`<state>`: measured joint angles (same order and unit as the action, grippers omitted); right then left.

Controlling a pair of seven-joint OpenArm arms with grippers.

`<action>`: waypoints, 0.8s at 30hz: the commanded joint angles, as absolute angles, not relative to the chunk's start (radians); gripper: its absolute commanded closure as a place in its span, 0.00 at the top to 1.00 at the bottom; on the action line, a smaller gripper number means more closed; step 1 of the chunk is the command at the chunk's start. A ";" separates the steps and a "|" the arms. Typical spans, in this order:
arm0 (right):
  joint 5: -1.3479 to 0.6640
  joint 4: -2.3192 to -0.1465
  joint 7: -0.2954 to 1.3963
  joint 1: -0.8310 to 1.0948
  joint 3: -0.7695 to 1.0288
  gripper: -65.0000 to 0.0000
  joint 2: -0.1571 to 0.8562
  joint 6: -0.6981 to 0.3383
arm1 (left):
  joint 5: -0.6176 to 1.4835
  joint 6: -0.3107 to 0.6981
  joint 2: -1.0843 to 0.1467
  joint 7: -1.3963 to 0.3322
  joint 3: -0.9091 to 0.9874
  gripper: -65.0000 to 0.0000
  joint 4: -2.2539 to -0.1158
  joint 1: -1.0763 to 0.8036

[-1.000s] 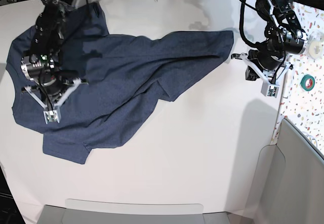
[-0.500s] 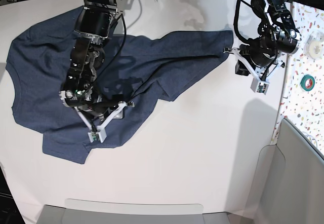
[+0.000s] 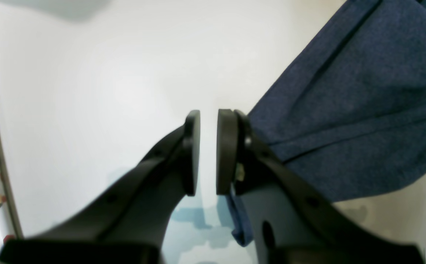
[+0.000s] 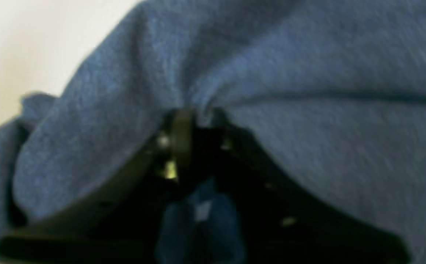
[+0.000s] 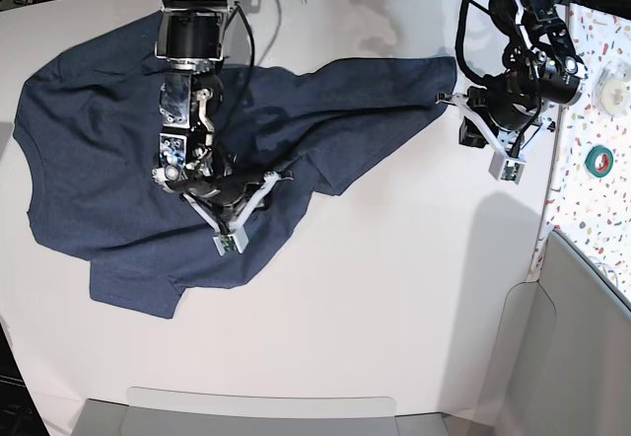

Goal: Layout the t-shirt on the table in an organized manner, then fold the t-shirt properly
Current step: 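Move the right gripper onto the t-shirt middle and grasp the fabric, then reach the left gripper to the folded-under fabric and grasp it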

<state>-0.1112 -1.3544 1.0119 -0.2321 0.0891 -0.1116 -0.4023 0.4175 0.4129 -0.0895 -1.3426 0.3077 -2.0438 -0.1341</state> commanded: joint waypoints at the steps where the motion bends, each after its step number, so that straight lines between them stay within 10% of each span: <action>1: -0.070 -1.363 1.087 -0.217 0.091 0.01 -0.090 -0.403 | 0.426 0.415 -0.096 -1.333 0.311 0.14 -2.058 -0.125; 19: -0.067 -1.624 1.260 -0.048 0.090 0.00 0.117 -0.401 | 0.427 0.415 -0.091 -1.342 0.305 0.15 -2.057 -0.064; 24: -0.067 -1.621 1.259 -0.035 0.090 0.00 0.116 -0.401 | 0.427 0.415 -0.015 -1.356 0.305 0.33 -1.988 0.019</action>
